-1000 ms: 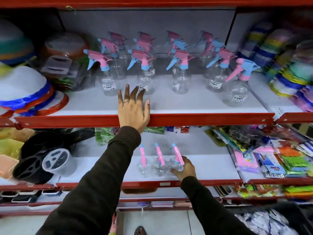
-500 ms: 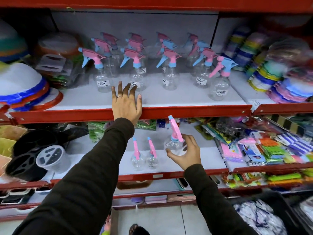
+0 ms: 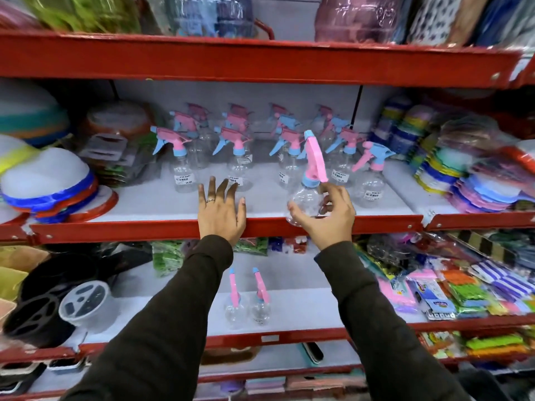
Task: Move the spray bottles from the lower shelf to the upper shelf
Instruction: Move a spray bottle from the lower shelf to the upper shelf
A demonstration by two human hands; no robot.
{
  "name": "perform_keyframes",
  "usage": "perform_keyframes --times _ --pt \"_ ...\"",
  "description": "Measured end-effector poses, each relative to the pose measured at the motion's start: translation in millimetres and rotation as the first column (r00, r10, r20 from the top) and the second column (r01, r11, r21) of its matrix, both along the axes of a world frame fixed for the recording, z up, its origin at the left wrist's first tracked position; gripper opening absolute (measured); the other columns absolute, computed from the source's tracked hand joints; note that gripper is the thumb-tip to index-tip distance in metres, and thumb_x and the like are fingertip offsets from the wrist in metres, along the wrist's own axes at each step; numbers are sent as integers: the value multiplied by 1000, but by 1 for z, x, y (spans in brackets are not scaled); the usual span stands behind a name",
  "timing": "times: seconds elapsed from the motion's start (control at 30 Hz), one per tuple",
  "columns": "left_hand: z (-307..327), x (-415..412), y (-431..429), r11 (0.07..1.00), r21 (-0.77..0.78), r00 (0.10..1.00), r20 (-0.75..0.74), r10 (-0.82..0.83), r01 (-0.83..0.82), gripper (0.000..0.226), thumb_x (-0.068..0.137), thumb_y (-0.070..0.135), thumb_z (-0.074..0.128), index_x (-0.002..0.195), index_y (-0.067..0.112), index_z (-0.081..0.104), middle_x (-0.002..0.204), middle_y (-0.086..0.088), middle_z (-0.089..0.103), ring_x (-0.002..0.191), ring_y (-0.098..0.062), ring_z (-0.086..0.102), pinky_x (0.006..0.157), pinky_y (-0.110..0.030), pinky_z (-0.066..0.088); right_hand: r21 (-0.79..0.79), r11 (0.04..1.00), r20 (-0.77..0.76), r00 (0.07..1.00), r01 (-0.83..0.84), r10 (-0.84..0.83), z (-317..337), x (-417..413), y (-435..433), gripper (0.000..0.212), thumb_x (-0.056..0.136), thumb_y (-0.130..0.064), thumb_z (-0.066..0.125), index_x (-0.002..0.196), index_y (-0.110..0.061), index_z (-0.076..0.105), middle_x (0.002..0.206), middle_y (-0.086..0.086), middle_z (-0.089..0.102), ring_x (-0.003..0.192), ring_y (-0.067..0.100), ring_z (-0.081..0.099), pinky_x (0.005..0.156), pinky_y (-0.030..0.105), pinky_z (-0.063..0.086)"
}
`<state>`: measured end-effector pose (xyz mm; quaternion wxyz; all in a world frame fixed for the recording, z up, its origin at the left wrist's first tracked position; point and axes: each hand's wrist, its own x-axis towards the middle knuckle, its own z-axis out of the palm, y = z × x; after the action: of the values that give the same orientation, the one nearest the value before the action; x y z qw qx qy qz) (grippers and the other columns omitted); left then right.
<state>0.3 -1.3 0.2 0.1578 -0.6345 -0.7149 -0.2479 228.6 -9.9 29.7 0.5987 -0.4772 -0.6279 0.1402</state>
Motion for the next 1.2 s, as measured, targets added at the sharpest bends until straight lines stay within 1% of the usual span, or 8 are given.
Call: perform_keyframes --times 0.13,0.27,0.47,0.63,0.8,0.97,1.1,1.2 --pt "0 -1 2 1000 0 1000 -14 11 -11 63 99 46 16 144 16 49 152 -8 48 152 -31 21 124 -53 3 -86 996 24 1000 8 -6 15 -7 31 68 60 -57 81 117 -23 65 104 -7 57 81 0 53 71 4 41" --pt "0 -1 3 1000 -2 1000 -20 11 -12 61 99 45 18 143 16 49 151 -7 49 152 -31 22 124 -53 5 -186 982 90 996 43 -26 15 -11 55 64 63 -57 83 114 -23 67 104 2 62 89 18 58 81 27 49" --pt "1 -2 3 1000 -5 1000 -26 7 -7 58 99 44 20 143 18 50 150 -6 49 152 -31 23 124 -53 5 -273 962 106 994 31 -1 4 -13 73 66 64 -51 86 118 -18 67 107 7 63 98 27 62 92 41 54" --pt "2 -2 2 1000 6 1000 -18 2 -1 57 99 44 22 142 19 51 150 -3 49 152 -30 22 124 -53 3 -301 953 132 991 33 7 -5 -11 77 74 65 -56 83 126 -18 64 113 8 61 103 27 62 97 41 54" --pt "3 -2 1 1000 3 1000 -22 5 -5 59 99 45 20 143 20 50 151 -3 48 152 -30 22 124 -52 2 -275 956 137 988 102 -66 -1 -16 73 96 52 -76 78 126 -23 48 130 10 45 123 30 47 104 38 45" --pt "4 0 0 1000 1 1000 -13 4 -4 60 98 46 18 144 20 49 152 -3 47 152 -30 21 125 -52 0 -237 969 133 990 66 -35 0 -17 77 66 59 -46 88 110 -19 56 111 6 54 104 26 58 86 25 44" --pt "4 0 -1 1000 -3 1000 -15 10 -10 61 98 45 17 144 20 48 152 -2 47 153 -29 20 125 -51 -1 -266 964 145 989 15 25 2 -13 77 65 68 -42 78 125 -16 62 119 6 66 108 26 61 95 36 52" --pt "4 1 0 1000 1 1000 -9 11 -11 60 98 45 18 144 20 49 152 -2 47 152 -29 21 125 -51 0 -287 958 132 990 -17 58 3 -12 75 75 68 -46 72 136 -20 54 127 10 64 116 31 60 99 38 51"
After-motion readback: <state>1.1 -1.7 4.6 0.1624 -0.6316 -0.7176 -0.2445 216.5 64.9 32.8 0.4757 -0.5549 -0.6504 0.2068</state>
